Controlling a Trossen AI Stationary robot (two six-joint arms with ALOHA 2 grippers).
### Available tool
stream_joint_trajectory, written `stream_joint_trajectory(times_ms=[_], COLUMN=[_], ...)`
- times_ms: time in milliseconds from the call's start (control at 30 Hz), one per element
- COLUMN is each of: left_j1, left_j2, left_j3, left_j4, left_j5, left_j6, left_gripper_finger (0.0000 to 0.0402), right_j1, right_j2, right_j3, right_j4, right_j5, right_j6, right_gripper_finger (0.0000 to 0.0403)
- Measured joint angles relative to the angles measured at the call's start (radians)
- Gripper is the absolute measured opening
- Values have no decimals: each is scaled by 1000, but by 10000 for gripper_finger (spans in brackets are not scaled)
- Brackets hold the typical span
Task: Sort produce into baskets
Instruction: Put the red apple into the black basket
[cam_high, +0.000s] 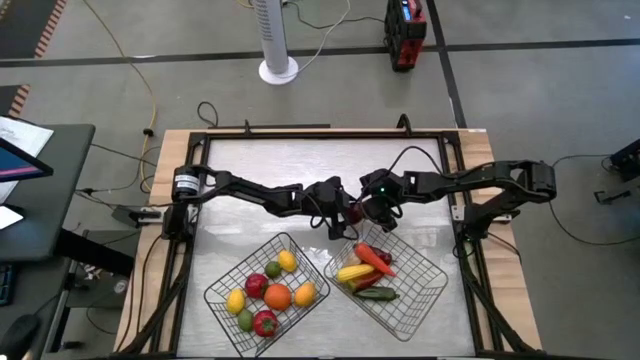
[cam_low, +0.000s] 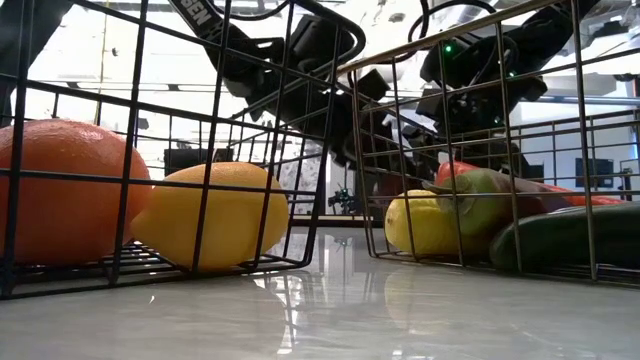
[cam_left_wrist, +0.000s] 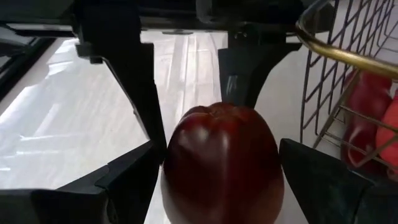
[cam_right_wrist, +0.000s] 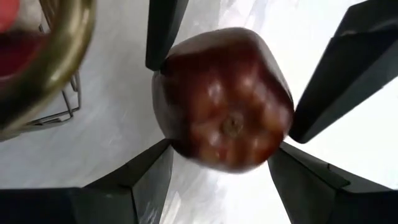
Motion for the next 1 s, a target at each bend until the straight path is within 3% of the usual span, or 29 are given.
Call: stream_joint_trajectory(times_ms=[700,1000], left_j1=[18,17], left_j2=[-4,-84], left_j3=[0,-1], left_j4=[-3,-38], left_j5=[-19,-26], left_j6=[15,28], left_gripper_finger=[316,316], right_j1=[1,-29], right_j2=[0,-25], right_j3=[0,20], right_j4=[-4,-1], right_j5=[0,1], right_j6=[-10,-2], right_gripper_finger=[286,286])
